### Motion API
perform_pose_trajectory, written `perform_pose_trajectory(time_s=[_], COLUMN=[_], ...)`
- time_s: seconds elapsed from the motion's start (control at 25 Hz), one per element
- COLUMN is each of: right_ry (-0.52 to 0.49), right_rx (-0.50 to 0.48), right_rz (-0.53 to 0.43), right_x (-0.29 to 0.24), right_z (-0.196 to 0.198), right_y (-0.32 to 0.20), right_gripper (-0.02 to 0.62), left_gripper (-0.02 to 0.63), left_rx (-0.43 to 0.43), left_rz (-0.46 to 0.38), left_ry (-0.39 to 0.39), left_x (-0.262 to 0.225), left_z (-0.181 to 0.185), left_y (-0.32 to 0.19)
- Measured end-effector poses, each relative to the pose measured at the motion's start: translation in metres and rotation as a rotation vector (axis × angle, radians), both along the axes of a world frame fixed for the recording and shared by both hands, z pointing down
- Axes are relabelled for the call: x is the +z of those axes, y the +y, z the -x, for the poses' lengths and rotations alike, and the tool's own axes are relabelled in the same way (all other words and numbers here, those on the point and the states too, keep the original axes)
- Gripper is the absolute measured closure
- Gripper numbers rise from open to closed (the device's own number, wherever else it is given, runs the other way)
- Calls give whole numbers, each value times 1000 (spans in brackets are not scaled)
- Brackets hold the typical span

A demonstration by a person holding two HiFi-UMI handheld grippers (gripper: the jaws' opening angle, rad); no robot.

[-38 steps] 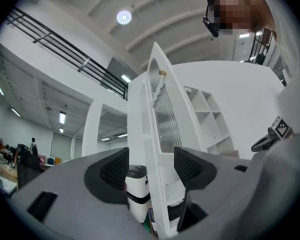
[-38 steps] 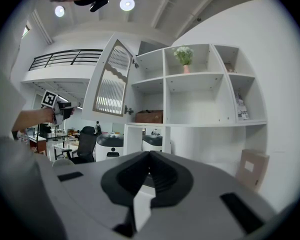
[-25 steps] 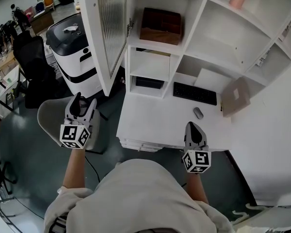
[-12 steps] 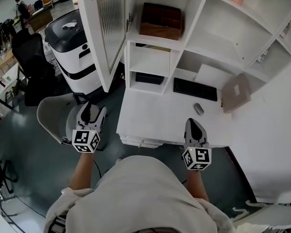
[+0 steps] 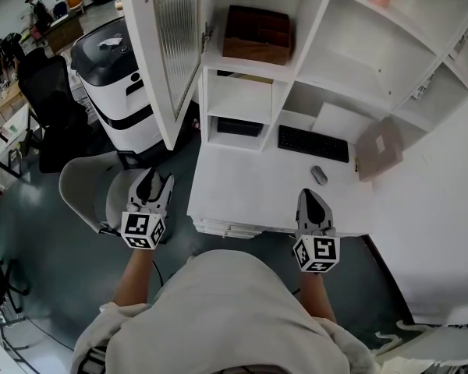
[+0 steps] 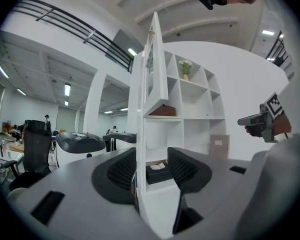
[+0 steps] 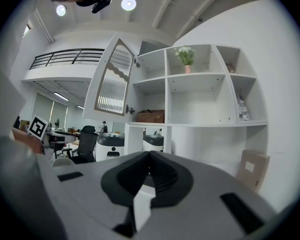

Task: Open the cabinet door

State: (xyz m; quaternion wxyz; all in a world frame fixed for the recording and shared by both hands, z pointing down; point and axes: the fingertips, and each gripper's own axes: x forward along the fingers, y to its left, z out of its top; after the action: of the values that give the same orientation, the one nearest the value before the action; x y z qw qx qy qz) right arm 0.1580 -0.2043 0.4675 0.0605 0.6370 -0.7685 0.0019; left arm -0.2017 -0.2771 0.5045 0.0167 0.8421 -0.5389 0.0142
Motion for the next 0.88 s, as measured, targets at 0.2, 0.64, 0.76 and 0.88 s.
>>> perform_pose_trajectory(time_s=[0.2, 0.64, 0.76, 0.88], right_ry=[7, 17, 15, 18], right_rx=[3, 4, 7, 6], right_rz=[-8, -24, -32, -39], right_x=[0, 1, -1, -1], right_z=[2, 9, 11, 14], right_y=[0, 3, 1, 1], right_gripper=[592, 591, 591, 591], left_gripper=[457, 577, 589, 595], left_rx=[18, 40, 52, 61], left_rz=[9, 3, -1, -5], left_ry=[-13, -56, -64, -67], left_x=[2, 2, 1, -1], left_z=[-4, -9, -12, -13], left_y=[1, 6, 5, 4])
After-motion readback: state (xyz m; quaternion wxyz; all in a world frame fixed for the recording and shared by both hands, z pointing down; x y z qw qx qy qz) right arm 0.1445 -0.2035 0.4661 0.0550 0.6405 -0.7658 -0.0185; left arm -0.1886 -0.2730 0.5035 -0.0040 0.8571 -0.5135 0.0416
